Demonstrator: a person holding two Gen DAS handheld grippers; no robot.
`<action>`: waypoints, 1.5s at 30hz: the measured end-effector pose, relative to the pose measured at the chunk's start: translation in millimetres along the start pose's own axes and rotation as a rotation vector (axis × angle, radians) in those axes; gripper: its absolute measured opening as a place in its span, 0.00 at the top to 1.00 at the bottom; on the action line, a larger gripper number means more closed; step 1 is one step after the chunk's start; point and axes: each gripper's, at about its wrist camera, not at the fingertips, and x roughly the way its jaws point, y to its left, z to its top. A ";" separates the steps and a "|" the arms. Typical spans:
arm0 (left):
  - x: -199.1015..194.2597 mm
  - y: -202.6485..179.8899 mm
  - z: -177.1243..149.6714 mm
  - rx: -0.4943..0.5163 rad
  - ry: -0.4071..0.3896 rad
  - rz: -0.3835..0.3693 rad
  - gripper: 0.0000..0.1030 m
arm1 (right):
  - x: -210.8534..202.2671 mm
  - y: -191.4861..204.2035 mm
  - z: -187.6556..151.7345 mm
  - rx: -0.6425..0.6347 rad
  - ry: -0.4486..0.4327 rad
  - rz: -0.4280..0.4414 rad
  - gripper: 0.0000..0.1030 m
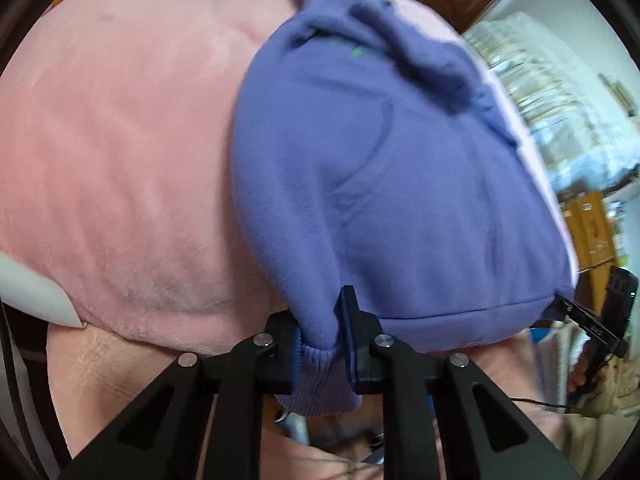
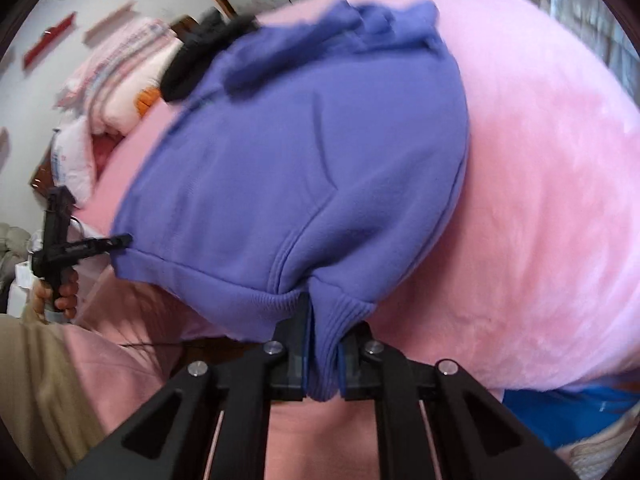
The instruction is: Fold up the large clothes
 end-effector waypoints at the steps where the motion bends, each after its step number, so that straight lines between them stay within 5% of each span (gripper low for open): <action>1: -9.9 -4.7 3.9 -0.005 -0.022 -0.033 0.86 | -12.5 4.9 5.4 -0.006 -0.040 0.024 0.91; 9: -84.4 -30.3 56.9 -0.070 -0.241 -0.225 0.86 | -79.7 33.8 56.0 -0.037 -0.286 0.120 0.91; 22: -103.7 -29.4 194.3 -0.242 -0.382 -0.214 0.88 | -108.6 3.5 174.4 0.085 -0.507 0.208 0.92; 32: -38.5 -40.2 338.5 -0.261 -0.353 -0.130 0.89 | -54.9 -48.4 297.5 0.264 -0.554 0.205 0.92; 40: 83.3 -36.3 414.2 -0.233 -0.249 0.030 0.81 | 56.2 -113.8 360.0 0.481 -0.447 0.053 0.91; 43: 125.5 -26.6 420.2 -0.229 -0.181 0.072 0.74 | 94.6 -127.3 366.8 0.527 -0.350 -0.019 0.86; 45: 136.2 -21.8 420.7 -0.241 -0.166 0.071 0.74 | 111.0 -130.6 368.1 0.550 -0.277 -0.065 0.67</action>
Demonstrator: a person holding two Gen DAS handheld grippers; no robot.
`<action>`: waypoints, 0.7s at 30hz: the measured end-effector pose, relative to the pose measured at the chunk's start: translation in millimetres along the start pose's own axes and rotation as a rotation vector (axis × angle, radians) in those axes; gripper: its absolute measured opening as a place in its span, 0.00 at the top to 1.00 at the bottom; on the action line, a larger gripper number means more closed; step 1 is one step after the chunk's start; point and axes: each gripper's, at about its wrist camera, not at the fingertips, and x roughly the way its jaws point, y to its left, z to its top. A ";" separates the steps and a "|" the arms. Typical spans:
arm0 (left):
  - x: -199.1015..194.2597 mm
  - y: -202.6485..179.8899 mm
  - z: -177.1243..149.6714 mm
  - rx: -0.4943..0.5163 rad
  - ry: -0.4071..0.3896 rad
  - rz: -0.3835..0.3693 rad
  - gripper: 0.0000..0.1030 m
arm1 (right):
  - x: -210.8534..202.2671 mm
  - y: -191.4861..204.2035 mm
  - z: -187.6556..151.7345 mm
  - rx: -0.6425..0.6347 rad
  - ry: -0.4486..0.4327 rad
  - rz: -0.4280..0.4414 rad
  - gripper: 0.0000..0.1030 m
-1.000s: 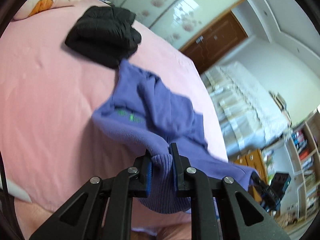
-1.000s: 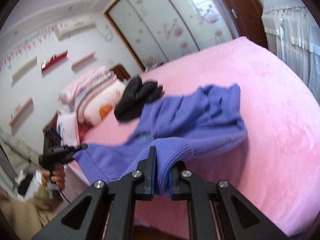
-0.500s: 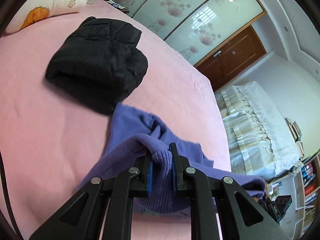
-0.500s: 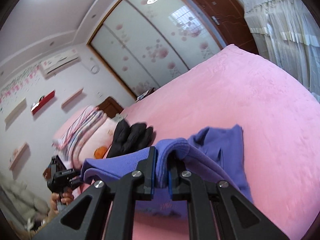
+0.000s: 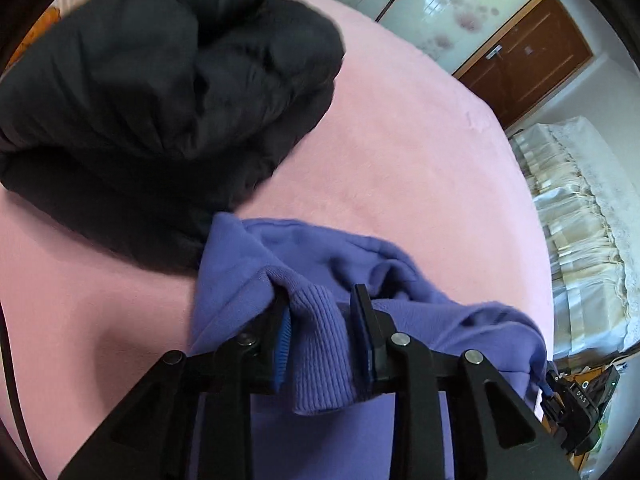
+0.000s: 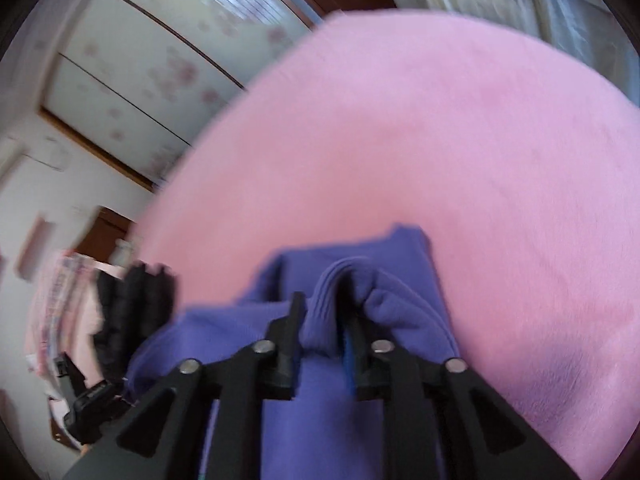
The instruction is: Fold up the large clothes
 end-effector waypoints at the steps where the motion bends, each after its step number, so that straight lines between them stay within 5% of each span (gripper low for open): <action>1: -0.6 0.7 0.0 -0.003 -0.001 -0.010 0.70 | -0.3 0.2 -2.0 -0.004 -0.001 0.008 0.61; 2: -2.9 0.8 0.3 -0.005 0.001 -0.033 0.66 | -3.5 1.2 -2.0 -0.011 -0.014 0.031 0.47; 3: -6.2 0.0 1.5 0.003 0.007 -0.070 0.52 | -10.5 2.8 -1.9 -0.023 -0.033 0.058 0.33; 4: -9.9 -0.6 1.6 0.016 0.013 -0.095 0.31 | -17.7 3.9 -1.6 -0.037 -0.051 0.074 0.29; 6: -22.9 -7.7 2.4 0.061 -0.005 -0.100 0.19 | -31.6 5.1 -0.4 -0.062 -0.089 0.102 0.27; 10: -48.9 -30.7 -0.7 0.227 -0.068 -0.108 0.19 | -56.8 8.1 8.4 -0.155 -0.152 0.091 0.27; 16: -40.6 -59.7 -14.7 0.528 -0.176 0.102 0.18 | -42.4 18.0 12.2 -0.333 -0.122 -0.028 0.27; 21: -15.2 -64.7 -12.6 0.620 -0.167 0.160 0.18 | -9.8 37.5 3.4 -0.520 -0.075 -0.118 0.27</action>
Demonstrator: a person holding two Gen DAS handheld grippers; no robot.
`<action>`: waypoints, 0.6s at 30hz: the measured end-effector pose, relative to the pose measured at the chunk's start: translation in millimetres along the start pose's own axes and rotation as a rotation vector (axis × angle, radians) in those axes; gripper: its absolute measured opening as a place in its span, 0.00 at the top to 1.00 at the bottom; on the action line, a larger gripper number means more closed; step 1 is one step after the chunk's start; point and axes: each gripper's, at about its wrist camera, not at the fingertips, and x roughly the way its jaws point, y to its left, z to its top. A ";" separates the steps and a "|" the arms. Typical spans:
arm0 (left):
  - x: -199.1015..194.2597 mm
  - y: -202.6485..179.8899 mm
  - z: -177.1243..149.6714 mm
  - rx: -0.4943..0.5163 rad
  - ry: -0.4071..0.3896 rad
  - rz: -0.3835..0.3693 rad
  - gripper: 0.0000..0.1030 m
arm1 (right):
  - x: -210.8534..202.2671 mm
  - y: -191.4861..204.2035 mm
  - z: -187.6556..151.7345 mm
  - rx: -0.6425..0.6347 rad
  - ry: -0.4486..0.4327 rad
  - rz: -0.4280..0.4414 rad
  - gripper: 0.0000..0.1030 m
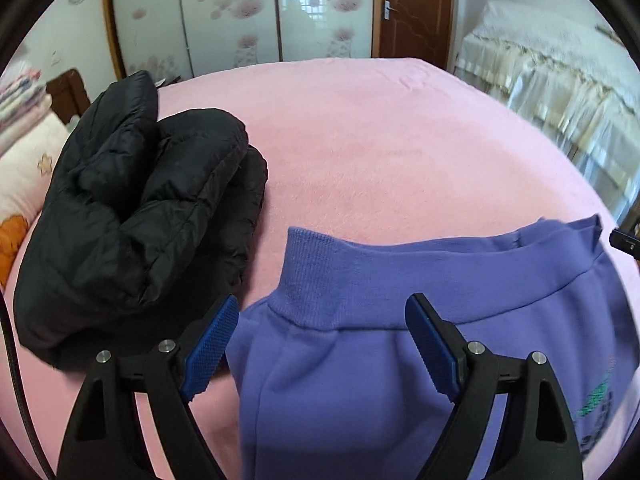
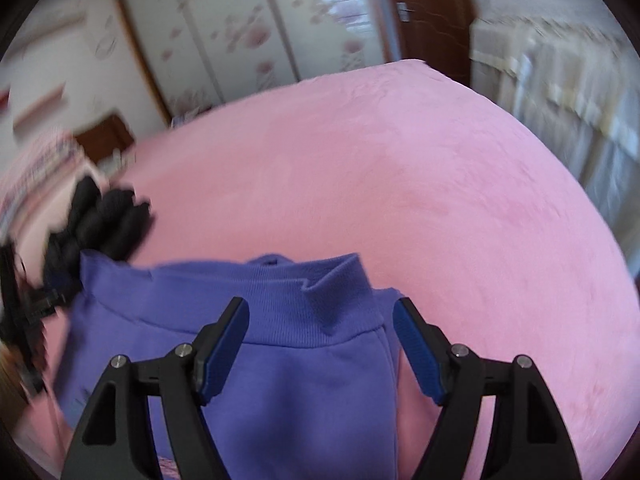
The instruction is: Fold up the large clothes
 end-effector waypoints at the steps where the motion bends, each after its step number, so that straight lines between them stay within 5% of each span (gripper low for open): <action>1: 2.9 -1.6 2.3 0.010 0.001 0.004 0.18 | 8.0 6.9 0.4 -0.055 0.015 -0.020 0.27; 5: 18.1 -5.8 7.9 0.032 0.023 0.001 0.21 | 34.8 14.0 1.1 -0.134 0.066 -0.079 0.27; 6: 22.3 -8.9 9.8 0.039 0.032 -0.009 0.38 | 39.2 11.8 1.5 -0.124 0.077 -0.074 0.31; 7: 28.7 -11.3 12.9 0.047 0.048 0.004 0.78 | 43.5 8.5 1.4 -0.102 0.086 -0.058 0.39; 8: 36.5 -11.4 15.0 0.057 0.069 0.054 0.98 | 47.2 3.9 1.4 -0.073 0.091 -0.041 0.69; 9: 41.7 -13.8 15.8 0.063 0.091 0.110 0.96 | 49.6 0.0 1.4 -0.057 0.099 -0.044 0.91; 12: 31.8 -18.7 16.5 0.042 0.018 0.207 0.97 | 49.1 -7.5 1.7 -0.032 0.088 -0.070 0.92; 18: 11.4 -8.9 21.6 -0.088 -0.081 0.277 0.97 | 20.6 -12.0 12.3 0.022 -0.059 -0.117 0.92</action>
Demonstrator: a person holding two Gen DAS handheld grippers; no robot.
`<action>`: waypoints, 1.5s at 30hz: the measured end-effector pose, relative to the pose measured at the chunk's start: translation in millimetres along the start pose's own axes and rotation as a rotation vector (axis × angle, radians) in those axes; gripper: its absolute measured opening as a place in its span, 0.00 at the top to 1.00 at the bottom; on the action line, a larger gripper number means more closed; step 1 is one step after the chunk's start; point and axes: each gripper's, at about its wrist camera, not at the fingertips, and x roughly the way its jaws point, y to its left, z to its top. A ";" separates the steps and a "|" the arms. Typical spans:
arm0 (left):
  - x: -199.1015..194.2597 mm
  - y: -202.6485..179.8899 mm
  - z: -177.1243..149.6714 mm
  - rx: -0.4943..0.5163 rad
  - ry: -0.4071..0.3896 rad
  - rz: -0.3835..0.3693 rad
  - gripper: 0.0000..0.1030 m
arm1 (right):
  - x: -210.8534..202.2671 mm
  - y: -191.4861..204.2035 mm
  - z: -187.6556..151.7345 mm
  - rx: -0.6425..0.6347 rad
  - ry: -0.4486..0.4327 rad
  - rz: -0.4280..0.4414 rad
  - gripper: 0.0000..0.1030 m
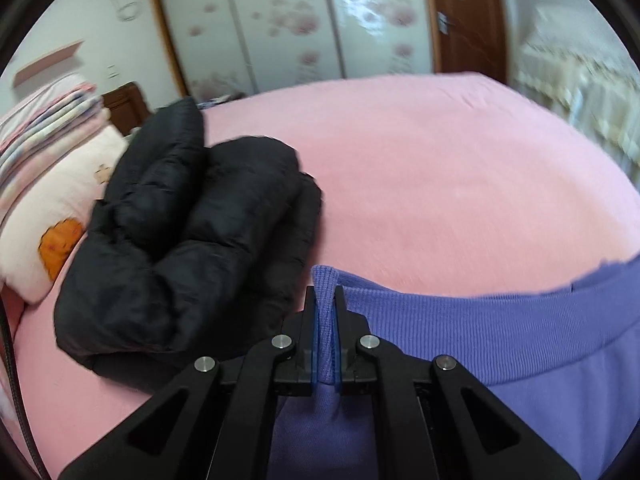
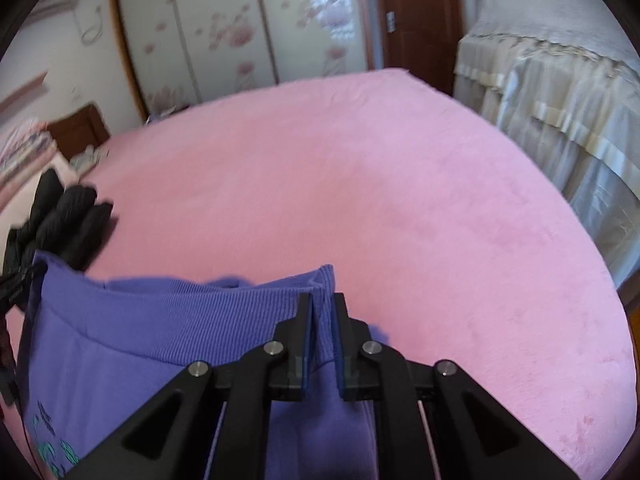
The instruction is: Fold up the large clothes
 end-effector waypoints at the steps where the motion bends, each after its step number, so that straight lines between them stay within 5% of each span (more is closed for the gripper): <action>1: -1.1 2.4 2.3 -0.014 -0.016 0.011 0.97 | -1.4 0.9 2.6 0.006 -0.017 -0.009 0.92; 6: 19.3 -1.6 -0.9 -0.010 0.013 0.076 0.97 | 11.3 14.0 10.6 0.014 -0.027 -0.061 0.92; 15: 77.5 -28.0 -27.0 0.096 0.095 0.187 0.97 | 60.3 16.9 -11.8 -0.008 0.094 -0.156 0.92; 27: 91.0 -30.1 -42.9 0.131 0.108 0.216 0.93 | 73.7 17.8 -22.6 -0.011 0.108 -0.200 0.88; 29: 84.7 -27.9 -38.7 0.130 0.107 0.206 0.87 | 70.9 21.2 -20.5 -0.023 0.115 -0.202 0.82; 32: 71.7 -18.4 -29.7 0.099 0.119 0.180 0.58 | 56.3 23.7 -13.1 -0.018 0.117 -0.197 0.76; 34: 55.7 -6.6 -23.4 0.038 0.128 0.119 0.30 | 37.2 24.8 -6.5 0.016 0.100 -0.197 0.76; 40: -17.0 8.1 -17.4 0.001 0.097 0.004 0.24 | -32.1 43.8 13.0 0.108 0.026 -0.061 0.75; 45: -86.4 26.1 -32.1 -0.064 0.084 -0.090 0.16 | -79.3 80.9 14.8 0.105 0.044 0.005 0.55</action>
